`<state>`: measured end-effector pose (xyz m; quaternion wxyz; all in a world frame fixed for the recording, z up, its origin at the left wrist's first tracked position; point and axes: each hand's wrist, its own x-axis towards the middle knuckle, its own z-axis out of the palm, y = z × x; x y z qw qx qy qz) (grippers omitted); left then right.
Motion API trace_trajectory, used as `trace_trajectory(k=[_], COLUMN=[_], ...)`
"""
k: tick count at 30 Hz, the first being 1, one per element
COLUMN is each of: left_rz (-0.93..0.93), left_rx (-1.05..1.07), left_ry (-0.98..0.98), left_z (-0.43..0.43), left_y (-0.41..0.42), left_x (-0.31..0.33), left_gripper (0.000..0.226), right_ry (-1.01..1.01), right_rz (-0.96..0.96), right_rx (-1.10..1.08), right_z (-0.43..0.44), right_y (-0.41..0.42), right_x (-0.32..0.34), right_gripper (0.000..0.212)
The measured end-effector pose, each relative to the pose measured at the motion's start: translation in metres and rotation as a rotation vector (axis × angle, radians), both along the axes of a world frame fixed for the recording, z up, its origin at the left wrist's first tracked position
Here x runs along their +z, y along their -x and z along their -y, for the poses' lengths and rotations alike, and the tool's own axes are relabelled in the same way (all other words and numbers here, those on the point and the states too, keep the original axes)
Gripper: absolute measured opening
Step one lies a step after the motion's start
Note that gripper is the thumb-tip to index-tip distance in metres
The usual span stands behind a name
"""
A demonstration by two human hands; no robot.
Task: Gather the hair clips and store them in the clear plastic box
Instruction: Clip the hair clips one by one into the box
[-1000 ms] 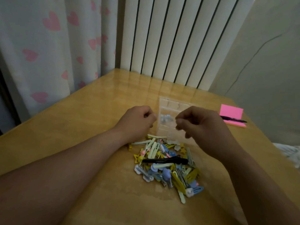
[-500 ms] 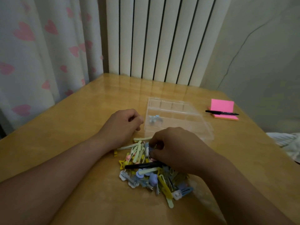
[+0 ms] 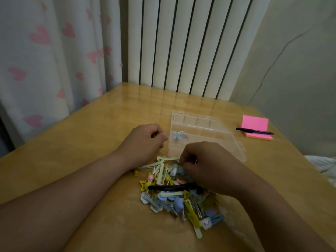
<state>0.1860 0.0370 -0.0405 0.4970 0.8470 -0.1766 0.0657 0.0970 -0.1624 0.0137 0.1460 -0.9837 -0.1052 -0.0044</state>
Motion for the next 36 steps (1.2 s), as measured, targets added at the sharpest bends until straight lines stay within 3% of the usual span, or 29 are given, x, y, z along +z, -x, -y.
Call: trace_trajectory(k=[16,22,30,36], left_rz=[-0.008,-0.022,-0.037,-0.04], left_rx=[-0.016,-0.027,-0.026,-0.015], left_ry=[-0.014,-0.001,-0.003,0.002], left_z=[0.0,0.0,-0.001,-0.002], left_y=[0.001,0.0,-0.001,0.0], left_x=[0.0,0.0,0.001,0.003], left_gripper=[0.022,0.024,0.026,0.025], right_ry=[0.08,-0.057,-0.452,-0.328], right_rz=[-0.056,0.006,0.117,-0.03], right_rx=[0.009,-0.112,-0.319,-0.37], right_z=[-0.01,0.015,0.019,0.006], right_y=[0.006,0.003,-0.043,-0.099], right_x=[0.0,0.016,0.03,0.024], right_gripper=[0.007,0.01,0.01,0.013])
